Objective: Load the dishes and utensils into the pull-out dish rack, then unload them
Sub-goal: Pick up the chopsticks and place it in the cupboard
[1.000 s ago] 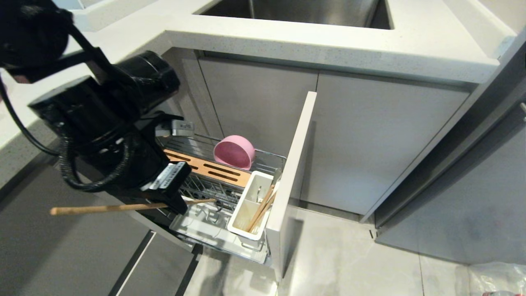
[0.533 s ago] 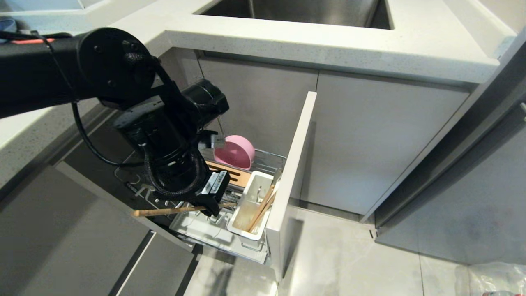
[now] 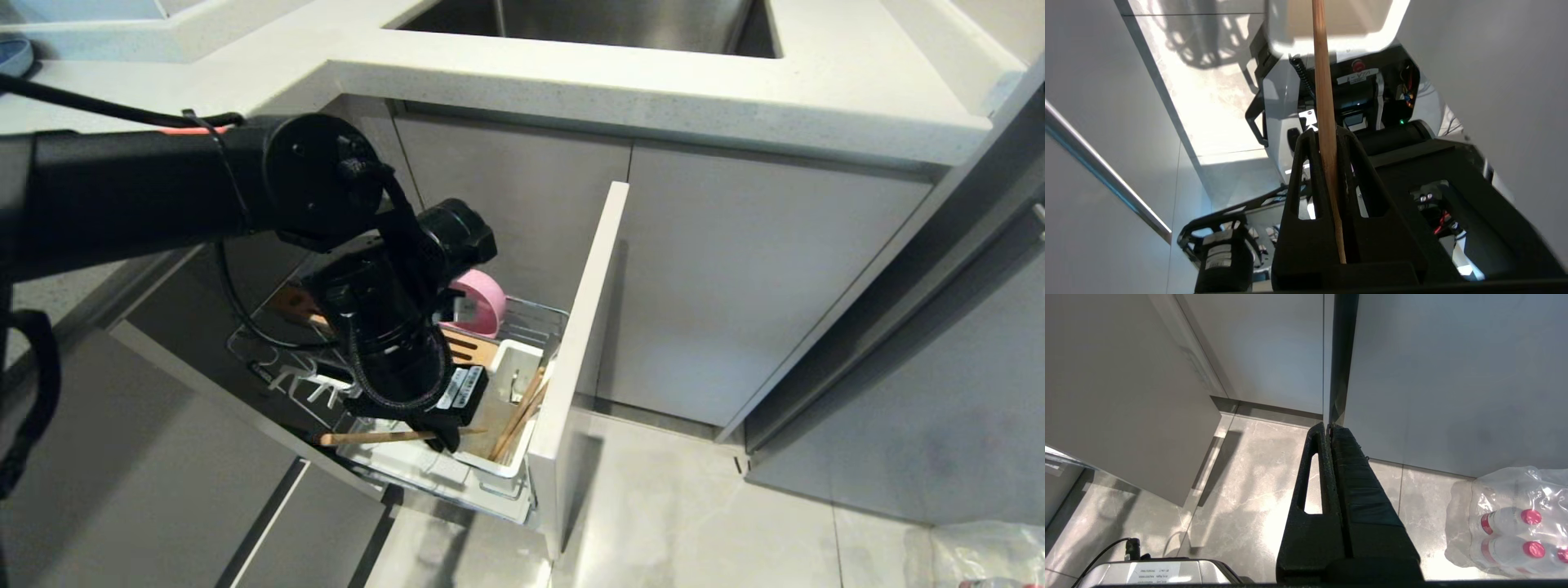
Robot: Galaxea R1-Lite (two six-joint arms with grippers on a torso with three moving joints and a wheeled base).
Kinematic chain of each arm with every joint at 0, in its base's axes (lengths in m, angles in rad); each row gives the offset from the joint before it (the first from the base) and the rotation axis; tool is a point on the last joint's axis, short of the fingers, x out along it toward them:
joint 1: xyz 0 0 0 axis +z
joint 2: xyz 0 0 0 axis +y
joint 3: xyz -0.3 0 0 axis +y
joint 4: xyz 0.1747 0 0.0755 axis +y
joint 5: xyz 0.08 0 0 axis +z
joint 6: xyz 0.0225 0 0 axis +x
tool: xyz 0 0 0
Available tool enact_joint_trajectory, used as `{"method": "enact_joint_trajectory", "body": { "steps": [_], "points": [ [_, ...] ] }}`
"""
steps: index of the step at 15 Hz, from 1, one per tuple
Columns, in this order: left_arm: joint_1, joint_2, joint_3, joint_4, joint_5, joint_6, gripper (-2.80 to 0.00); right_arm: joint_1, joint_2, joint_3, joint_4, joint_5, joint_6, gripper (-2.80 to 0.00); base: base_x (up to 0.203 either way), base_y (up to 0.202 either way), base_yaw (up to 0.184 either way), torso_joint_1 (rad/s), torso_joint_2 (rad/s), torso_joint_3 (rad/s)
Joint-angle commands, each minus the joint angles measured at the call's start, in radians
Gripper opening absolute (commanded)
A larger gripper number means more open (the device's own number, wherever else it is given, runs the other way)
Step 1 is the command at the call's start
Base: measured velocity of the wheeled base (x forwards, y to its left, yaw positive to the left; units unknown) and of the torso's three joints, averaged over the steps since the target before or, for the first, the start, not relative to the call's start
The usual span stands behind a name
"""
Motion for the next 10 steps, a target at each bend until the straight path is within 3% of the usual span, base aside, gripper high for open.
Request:
{"method": "enact_joint_trajectory", "body": {
  "steps": [1, 10],
  "points": [
    [-0.003, 0.039, -0.001, -0.001, 0.000, -0.004, -2.80, 0.000, 0.000, 0.002, 0.000, 0.000, 0.000, -2.80, 0.000, 0.000, 0.000, 0.000, 0.00, 0.000],
    [-0.001, 0.131, -0.004, -0.074, 0.001, -0.045, -2.80, 0.000, 0.000, 0.002, 0.000, 0.000, 0.000, -2.80, 0.000, 0.000, 0.000, 0.000, 0.00, 0.000]
  ]
}}
